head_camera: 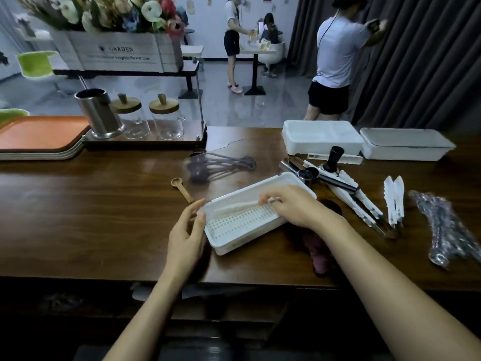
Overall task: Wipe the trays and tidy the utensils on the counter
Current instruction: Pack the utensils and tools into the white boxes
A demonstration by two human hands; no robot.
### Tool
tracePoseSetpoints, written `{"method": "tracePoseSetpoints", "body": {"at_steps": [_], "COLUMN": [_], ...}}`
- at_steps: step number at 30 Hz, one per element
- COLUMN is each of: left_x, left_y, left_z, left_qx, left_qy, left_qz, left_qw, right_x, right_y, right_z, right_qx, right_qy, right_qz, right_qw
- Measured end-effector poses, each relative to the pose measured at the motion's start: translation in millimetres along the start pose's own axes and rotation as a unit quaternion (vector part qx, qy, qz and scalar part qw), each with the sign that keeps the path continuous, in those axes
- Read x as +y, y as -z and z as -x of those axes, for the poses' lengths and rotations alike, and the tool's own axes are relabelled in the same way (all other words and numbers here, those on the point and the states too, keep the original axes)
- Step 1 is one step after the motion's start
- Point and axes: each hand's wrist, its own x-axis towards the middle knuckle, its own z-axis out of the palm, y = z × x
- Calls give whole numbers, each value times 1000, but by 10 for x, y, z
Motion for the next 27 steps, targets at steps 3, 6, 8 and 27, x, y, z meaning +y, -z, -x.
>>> {"method": "tracePoseSetpoints", "body": {"at_steps": [3,6,8,27], "left_x": [-43,-68,-60,38], "left_y": [-3,-10,-34,-193], "left_z": [3,-1,4,91], "left_qx": [-6,-7,-2,80], "left_qy": [-6,-10,-21,0], "left_qz": [-9,-30,-41,-54], "left_qw": [1000,999,999,995], "right_x": [130,400,683,1819], "right_y": [47,133,247,477], "right_z": [319,627,809,743], "right_qx": [104,215,296,192], "right_qy": [-20,-58,-105,-320], "right_qz": [-52,-97,-106,55], "right_qw": [993,970,943,926]}}
